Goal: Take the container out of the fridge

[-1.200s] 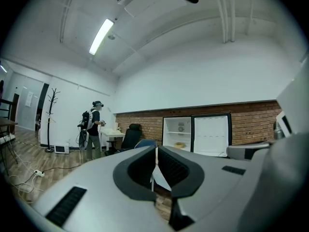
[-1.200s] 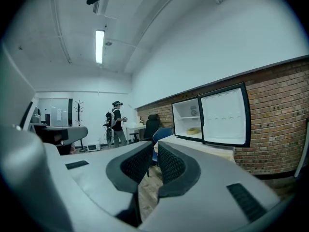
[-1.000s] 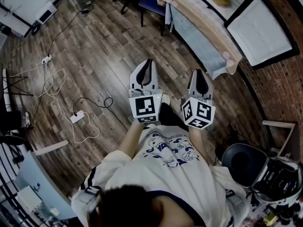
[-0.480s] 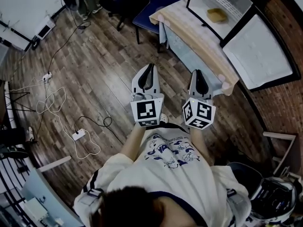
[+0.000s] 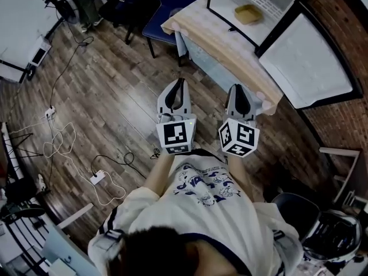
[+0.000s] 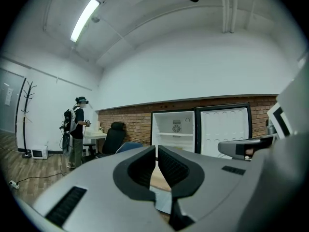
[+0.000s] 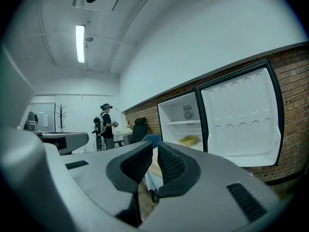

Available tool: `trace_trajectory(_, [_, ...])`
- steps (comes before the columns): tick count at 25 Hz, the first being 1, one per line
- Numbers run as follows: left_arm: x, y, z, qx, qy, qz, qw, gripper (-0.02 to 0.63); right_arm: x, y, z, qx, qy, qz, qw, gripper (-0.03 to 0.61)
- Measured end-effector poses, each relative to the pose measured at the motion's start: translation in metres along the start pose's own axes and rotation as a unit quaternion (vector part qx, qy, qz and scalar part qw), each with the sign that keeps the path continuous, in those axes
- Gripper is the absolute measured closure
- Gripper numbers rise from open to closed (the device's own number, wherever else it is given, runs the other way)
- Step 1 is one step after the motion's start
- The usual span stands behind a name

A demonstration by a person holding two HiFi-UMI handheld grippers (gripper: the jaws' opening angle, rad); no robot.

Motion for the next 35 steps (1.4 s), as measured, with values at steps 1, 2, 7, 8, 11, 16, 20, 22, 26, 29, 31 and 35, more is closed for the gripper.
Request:
trace_trajectory(1, [0.010,0.001,0.001,-0.001,0.006,0.002,1.0000,0.584,0.008,0.000,-0.003,0.001,0.006,0.001,1.000,0.529])
trace_trajectory(2, [0.021,0.002,0.001,-0.002,0.013,0.003,0.9999,0.584,0.016,0.001,-0.005,0.001,0.012,0.002,1.000,0.529])
trace_trajectory(7, [0.086,0.008,0.010,-0.008,0.045,0.003,0.9989,0.584,0.066,0.003,-0.018,-0.003,0.045,0.002,0.999,0.529])
trace_trajectory(8, [0.100,0.008,0.013,-0.009,0.050,0.002,0.9987,0.584,0.077,0.002,-0.021,-0.005,0.050,0.001,0.999,0.529])
trace_trajectory(11, [0.137,0.005,0.021,-0.011,0.070,0.002,0.9975,0.584,0.109,-0.004,-0.024,-0.005,0.070,-0.003,0.998,0.529])
trace_trajectory(16, [0.191,-0.003,0.035,-0.009,0.104,0.005,0.9946,0.584,0.158,-0.017,-0.019,0.002,0.099,-0.012,0.995,0.529])
trace_trajectory(20, [0.237,-0.011,0.040,-0.003,0.139,0.002,0.9903,0.584,0.195,-0.025,-0.022,0.005,0.125,-0.015,0.992,0.529])
trace_trajectory(22, [0.259,-0.014,0.044,-0.001,0.151,0.003,0.9886,0.584,0.212,-0.027,-0.024,0.007,0.136,-0.015,0.991,0.529])
trace_trajectory(26, [0.296,-0.017,0.047,0.001,0.178,0.004,0.9840,0.584,0.239,-0.031,-0.031,0.014,0.161,-0.017,0.987,0.529])
trace_trajectory(29, [0.318,-0.016,0.046,0.002,0.198,0.007,0.9801,0.584,0.255,-0.031,-0.035,0.019,0.177,-0.016,0.984,0.529])
trace_trajectory(31, [0.331,-0.015,0.046,0.003,0.208,0.009,0.9781,0.584,0.264,-0.031,-0.037,0.018,0.186,-0.014,0.982,0.529])
trace_trajectory(35, [0.353,-0.009,0.044,0.003,0.221,0.019,0.9751,0.584,0.277,-0.026,-0.041,0.022,0.199,-0.007,0.980,0.529])
Point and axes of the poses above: the fingertips, and each gripper's own axes: x forward along the fingers, z to its left, y out of its underside, the point moved 3 cm from there along -x, backward along the fingers
